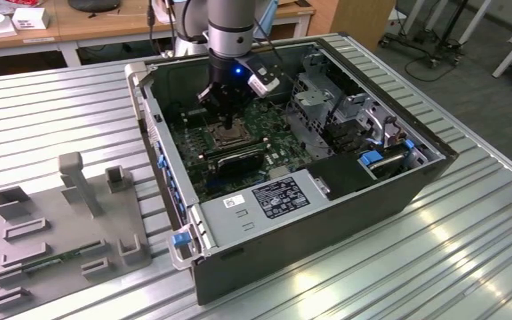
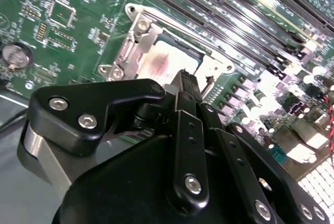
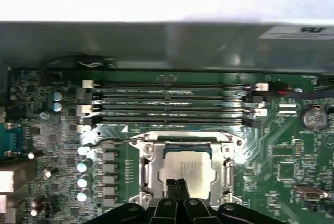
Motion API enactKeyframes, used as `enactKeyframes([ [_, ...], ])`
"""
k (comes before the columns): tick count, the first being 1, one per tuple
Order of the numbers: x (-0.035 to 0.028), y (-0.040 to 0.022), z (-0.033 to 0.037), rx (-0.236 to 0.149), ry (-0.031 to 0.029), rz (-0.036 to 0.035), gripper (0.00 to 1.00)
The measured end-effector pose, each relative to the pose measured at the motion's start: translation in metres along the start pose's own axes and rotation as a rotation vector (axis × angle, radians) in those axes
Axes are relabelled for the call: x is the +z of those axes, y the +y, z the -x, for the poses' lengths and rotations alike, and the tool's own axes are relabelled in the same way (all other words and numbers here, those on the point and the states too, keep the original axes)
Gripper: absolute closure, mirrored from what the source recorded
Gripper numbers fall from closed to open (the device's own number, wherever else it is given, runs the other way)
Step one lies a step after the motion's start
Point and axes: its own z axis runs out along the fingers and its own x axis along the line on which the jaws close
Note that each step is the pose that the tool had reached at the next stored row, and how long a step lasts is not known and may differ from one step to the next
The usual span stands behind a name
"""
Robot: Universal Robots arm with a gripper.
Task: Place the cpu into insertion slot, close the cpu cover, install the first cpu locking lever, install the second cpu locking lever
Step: 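Close the cpu cover, then install the first cpu locking lever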
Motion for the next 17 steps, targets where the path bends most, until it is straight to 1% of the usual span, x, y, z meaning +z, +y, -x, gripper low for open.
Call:
enactKeyframes([
  [2, 0.0000, -0.0001, 0.0018, 0.000, 0.0000, 0.0000, 0.89],
  [5, 0.0001, 0.0000, 0.0018, 0.000, -0.0006, 0.0001, 0.89],
  [6, 0.0002, 0.0000, 0.0018, 0.000, -0.0041, 0.0000, 0.89],
  [7, 0.0004, 0.0001, 0.0016, 0.000, -0.0105, -0.0001, 0.89],
  [9, 0.0009, 0.0000, 0.0011, 0.001, -0.0265, -0.0001, 0.89],
  [10, 0.0011, 0.0000, 0.0008, 0.001, -0.0325, 0.0000, 0.89],
  [11, 0.0012, 0.0001, 0.0007, 0.001, -0.0359, 0.0002, 0.89],
  [13, 0.0012, 0.0001, 0.0007, 0.001, -0.0364, 0.0002, 0.89],
  [15, 0.0011, 0.0000, 0.0007, 0.001, -0.0394, 0.0000, 0.89],
  [17, 0.0011, 0.0001, 0.0006, 0.001, -0.0394, 0.0000, 0.89],
])
